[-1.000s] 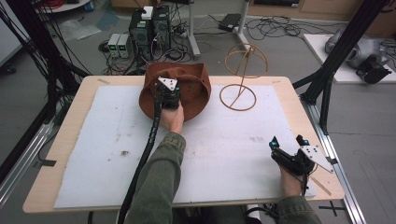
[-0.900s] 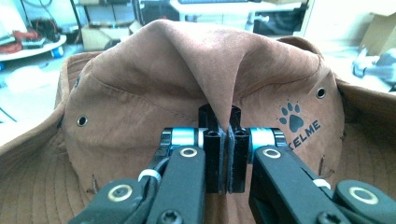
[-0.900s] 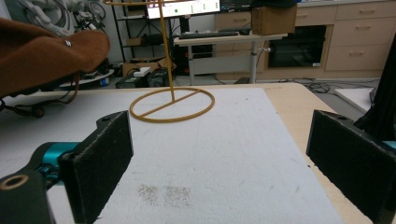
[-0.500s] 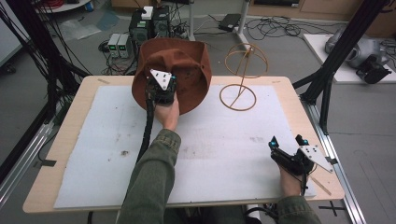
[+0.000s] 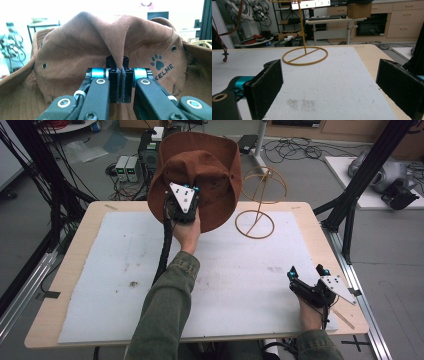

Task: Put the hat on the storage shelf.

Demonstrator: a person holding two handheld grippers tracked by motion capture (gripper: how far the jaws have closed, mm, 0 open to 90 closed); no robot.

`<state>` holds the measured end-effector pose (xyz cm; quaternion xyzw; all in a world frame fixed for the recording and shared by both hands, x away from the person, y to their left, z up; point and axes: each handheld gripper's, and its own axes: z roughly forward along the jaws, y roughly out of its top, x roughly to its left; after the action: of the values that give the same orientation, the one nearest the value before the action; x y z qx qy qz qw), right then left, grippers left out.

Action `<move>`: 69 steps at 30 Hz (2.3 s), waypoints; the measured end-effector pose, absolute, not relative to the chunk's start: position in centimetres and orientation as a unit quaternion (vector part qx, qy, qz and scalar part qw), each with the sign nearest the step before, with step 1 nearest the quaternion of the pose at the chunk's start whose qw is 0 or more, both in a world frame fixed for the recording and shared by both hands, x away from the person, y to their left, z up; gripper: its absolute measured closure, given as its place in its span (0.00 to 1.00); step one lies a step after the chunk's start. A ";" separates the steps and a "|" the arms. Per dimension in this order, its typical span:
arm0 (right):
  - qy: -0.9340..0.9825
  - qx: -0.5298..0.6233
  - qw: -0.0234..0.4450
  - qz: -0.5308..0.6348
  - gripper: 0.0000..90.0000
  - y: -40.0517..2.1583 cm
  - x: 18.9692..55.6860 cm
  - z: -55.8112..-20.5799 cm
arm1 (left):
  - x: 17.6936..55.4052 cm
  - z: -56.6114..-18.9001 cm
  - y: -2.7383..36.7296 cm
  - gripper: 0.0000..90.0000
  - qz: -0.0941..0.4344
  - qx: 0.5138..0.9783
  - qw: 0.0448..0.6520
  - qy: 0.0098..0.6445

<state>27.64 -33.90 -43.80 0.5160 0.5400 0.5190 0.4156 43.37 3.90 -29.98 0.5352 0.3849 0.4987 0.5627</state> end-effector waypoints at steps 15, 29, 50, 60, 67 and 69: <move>0.539 0.514 0.412 0.525 0.07 -33.9 27.6 -43.8 | 45.4 -26.4 -0.3 0.98 0.474 0.528 0.606 0.361; 0.540 0.516 0.405 0.527 0.07 -34.1 27.4 -43.9 | 48.6 -24.6 -6.9 0.97 0.421 0.543 0.655 0.315; 0.539 0.517 0.400 0.531 0.07 -34.2 27.7 -44.0 | 52.1 -27.4 -9.8 0.97 0.368 0.584 0.649 0.320; 0.540 0.515 0.403 0.530 0.07 -34.1 27.7 -44.0 | 52.4 -27.4 -10.6 0.97 0.350 0.643 0.608 0.307; 0.540 0.515 0.402 0.531 0.07 -34.1 27.7 -43.9 | 52.2 -27.6 -11.3 0.95 0.351 0.660 0.594 0.295; 0.539 0.515 0.403 0.531 0.07 -34.1 27.7 -43.9 | 52.1 -27.6 -11.5 0.89 0.348 0.658 0.599 0.296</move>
<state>27.73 -34.11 -43.95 0.5149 0.5392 0.5307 0.4031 52.06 -11.50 -27.64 0.6577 0.2958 0.3477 0.5992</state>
